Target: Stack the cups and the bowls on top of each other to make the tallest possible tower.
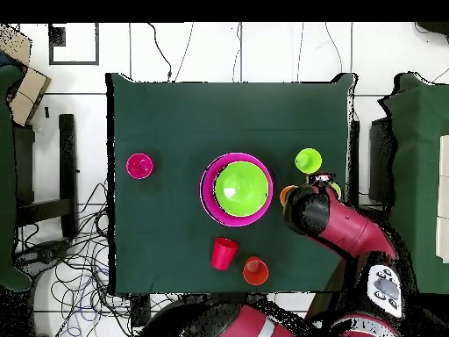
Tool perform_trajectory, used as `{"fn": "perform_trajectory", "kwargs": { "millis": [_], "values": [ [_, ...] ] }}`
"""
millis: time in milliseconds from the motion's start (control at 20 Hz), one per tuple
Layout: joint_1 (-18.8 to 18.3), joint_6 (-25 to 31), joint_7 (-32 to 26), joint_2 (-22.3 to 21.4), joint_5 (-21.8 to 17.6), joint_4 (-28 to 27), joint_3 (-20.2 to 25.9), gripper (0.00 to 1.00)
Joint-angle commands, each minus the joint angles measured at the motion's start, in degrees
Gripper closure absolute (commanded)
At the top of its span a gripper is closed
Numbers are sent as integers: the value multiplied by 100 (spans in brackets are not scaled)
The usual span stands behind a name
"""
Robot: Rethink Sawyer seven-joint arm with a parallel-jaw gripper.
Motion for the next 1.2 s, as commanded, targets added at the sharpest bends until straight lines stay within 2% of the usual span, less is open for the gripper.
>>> {"fn": "perform_trajectory", "kwargs": {
  "millis": [50,1200],
  "values": [
    [3,-396,41,497,-414,173,731,0],
    [-36,-597,45,645,-409,245,733,0]
  ]
}}
